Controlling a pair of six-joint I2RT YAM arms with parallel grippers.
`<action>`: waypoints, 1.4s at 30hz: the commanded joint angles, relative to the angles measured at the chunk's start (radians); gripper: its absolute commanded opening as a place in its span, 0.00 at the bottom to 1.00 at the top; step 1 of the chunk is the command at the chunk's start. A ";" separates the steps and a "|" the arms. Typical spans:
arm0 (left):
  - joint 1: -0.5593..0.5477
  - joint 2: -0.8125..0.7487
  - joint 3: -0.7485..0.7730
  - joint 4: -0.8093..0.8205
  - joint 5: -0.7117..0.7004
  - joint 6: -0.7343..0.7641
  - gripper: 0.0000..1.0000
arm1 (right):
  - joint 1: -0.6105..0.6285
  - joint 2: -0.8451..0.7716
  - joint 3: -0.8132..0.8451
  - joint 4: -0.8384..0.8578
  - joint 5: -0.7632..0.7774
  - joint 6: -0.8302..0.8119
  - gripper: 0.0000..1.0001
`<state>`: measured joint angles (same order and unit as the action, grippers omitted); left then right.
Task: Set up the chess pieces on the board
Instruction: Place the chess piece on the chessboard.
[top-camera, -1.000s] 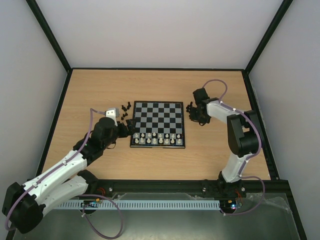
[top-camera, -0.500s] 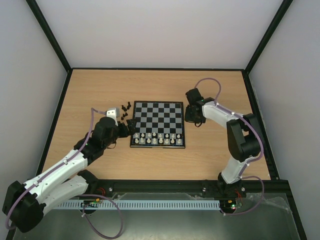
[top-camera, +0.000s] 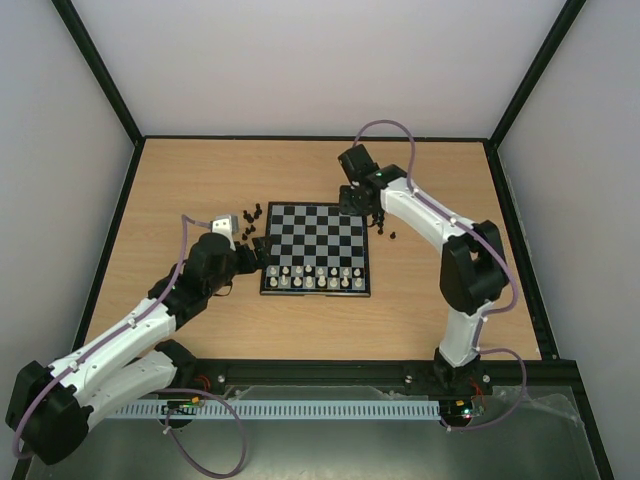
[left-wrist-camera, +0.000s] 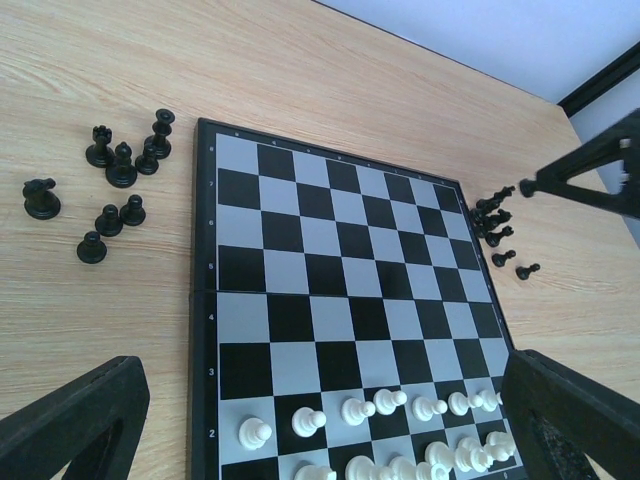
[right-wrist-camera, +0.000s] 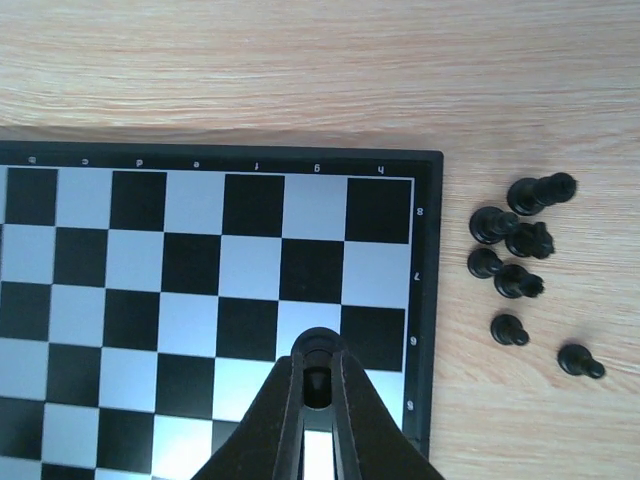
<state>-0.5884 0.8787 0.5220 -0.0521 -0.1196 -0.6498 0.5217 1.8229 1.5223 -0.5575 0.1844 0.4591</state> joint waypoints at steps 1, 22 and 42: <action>0.009 -0.017 -0.010 -0.008 -0.006 0.001 1.00 | 0.006 0.098 0.079 -0.097 0.000 -0.030 0.03; 0.015 -0.042 -0.010 -0.040 -0.026 -0.011 1.00 | 0.008 0.281 0.156 -0.099 -0.035 -0.048 0.03; 0.018 -0.042 -0.011 -0.039 -0.026 -0.003 0.99 | 0.007 0.343 0.192 -0.088 -0.045 -0.043 0.04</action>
<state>-0.5774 0.8486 0.5220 -0.0883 -0.1364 -0.6571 0.5240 2.1437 1.6966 -0.6147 0.1417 0.4187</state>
